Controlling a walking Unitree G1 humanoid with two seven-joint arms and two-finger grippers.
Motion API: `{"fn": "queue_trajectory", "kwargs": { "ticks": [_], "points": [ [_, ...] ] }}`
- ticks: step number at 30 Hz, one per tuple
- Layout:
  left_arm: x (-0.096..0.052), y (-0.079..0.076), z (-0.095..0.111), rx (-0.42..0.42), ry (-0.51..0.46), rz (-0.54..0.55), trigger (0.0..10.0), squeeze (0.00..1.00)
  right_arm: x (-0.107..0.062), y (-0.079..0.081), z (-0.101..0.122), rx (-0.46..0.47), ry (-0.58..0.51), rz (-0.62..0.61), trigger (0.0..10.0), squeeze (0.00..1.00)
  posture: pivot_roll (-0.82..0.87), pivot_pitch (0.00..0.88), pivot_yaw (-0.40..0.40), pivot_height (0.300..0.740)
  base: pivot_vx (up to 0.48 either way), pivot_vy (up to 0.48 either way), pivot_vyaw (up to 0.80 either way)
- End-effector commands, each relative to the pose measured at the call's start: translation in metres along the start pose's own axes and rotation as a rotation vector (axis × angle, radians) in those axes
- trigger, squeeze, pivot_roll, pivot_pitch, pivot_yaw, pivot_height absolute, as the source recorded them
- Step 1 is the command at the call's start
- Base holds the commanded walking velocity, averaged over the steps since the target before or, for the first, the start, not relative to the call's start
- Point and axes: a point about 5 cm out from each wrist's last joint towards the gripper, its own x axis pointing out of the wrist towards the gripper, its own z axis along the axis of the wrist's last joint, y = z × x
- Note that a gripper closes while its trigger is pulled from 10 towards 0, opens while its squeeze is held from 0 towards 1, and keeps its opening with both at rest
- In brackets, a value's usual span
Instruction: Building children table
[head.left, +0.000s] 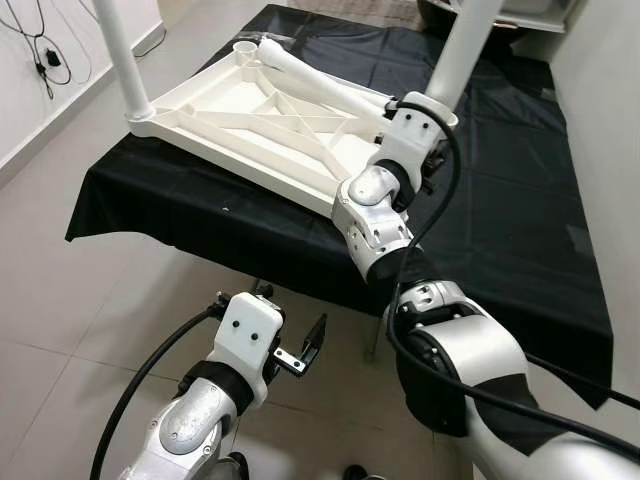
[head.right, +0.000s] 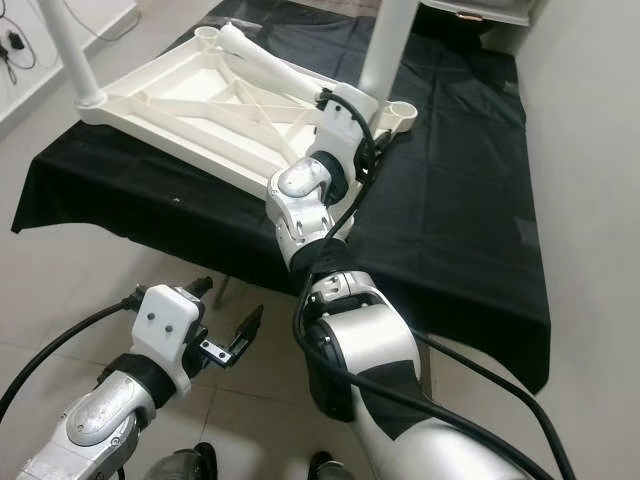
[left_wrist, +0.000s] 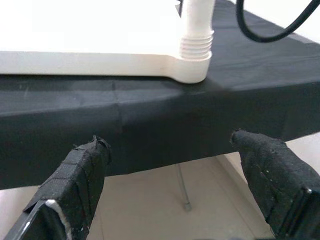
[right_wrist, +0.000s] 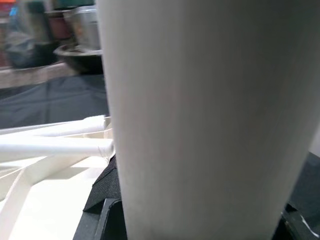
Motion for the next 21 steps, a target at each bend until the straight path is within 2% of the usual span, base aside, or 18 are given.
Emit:
{"fn": "queue_trajectory", "kwargs": {
  "ticks": [1, 2, 4, 7, 18, 21],
  "points": [
    [0.0, -0.002, -0.005, 0.004, 0.02, -0.007, 10.0, 0.0, 0.014, -0.027, -0.033, -0.079, 0.121, -0.148, 10.0, 0.0, 0.16, 0.222, -0.097, 0.74, 0.0, 0.0, 0.0],
    [0.001, -0.003, -0.004, 0.004, 0.016, -0.01, 10.0, 0.0, 0.022, -0.034, -0.03, -0.066, 0.113, -0.205, 10.0, 0.0, 0.17, 0.221, -0.099, 0.74, 0.0, 0.0, 0.0],
    [0.001, -0.003, -0.004, 0.004, 0.016, -0.01, 10.0, 0.0, 0.022, -0.034, -0.03, -0.066, 0.113, -0.205, 10.0, 0.0, 0.17, 0.221, -0.099, 0.74, 0.0, 0.0, 0.0],
    [0.001, -0.005, -0.002, 0.003, 0.011, -0.019, 10.0, 0.0, 0.044, -0.056, -0.026, -0.058, 0.111, -0.344, 10.0, 0.0, 0.17, 0.222, -0.095, 0.74, 0.0, 0.0, 0.0],
    [0.003, -0.008, 0.0, 0.005, -0.003, -0.044, 10.0, 0.0, 0.052, -0.069, -0.026, -0.101, 0.102, -0.43, 10.0, 0.0, 0.17, 0.222, -0.091, 0.74, 0.0, 0.0, 0.0],
    [0.001, -0.018, 0.005, -0.015, -0.049, -0.129, 10.0, 0.0, 0.052, -0.07, -0.026, -0.118, 0.091, -0.436, 10.0, 0.0, 0.17, 0.221, -0.089, 0.74, 0.0, 0.0, 0.0]
  ]
}}
